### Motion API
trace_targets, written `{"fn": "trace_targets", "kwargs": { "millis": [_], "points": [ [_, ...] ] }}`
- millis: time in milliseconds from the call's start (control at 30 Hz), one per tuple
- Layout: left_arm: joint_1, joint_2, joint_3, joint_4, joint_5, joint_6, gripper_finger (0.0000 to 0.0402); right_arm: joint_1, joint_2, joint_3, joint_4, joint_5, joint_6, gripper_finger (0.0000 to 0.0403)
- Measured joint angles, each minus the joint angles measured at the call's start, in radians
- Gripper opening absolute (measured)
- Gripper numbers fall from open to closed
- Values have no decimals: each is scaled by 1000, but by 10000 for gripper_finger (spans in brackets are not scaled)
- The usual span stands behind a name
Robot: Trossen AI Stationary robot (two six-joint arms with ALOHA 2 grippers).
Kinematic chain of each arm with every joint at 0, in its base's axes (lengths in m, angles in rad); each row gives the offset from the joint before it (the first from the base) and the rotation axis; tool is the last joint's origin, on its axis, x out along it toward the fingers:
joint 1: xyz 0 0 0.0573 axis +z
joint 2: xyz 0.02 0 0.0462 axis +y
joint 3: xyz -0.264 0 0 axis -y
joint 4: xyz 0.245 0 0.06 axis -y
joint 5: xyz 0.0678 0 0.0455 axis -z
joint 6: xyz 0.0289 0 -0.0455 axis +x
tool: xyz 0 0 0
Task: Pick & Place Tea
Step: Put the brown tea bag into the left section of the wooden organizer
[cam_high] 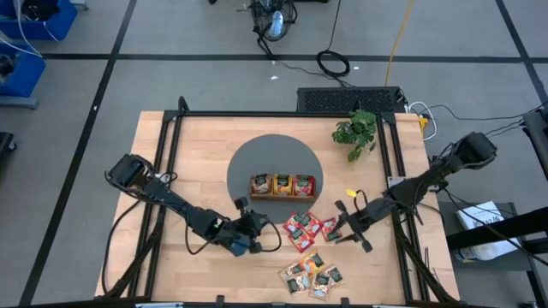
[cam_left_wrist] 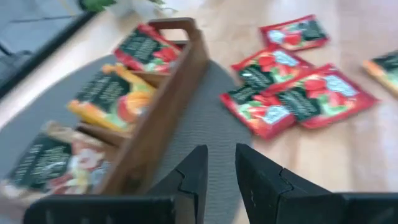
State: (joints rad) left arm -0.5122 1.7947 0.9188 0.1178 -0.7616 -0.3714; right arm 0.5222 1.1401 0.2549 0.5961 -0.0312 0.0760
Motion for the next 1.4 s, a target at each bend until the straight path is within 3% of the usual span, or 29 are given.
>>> {"fn": "trace_targets", "kwargs": {
  "millis": [300,633,767,1033,1133,1400],
  "points": [
    [3,0,0,182,142,21,88,130,276,226,-48,-207,69,115],
    [2,0,0,184,187,37,88,254,485,393,-129,-168,210,12],
    [-1,0,0,184,187,33,88,280,537,413,-114,-99,246,5],
    [-14,0,0,148,189,26,88,243,679,443,-52,-86,274,1],
    [-14,0,0,131,188,26,88,210,709,446,-23,-130,260,1],
    [-15,0,0,108,188,-16,88,98,747,445,44,-129,162,1]
  ]
}}
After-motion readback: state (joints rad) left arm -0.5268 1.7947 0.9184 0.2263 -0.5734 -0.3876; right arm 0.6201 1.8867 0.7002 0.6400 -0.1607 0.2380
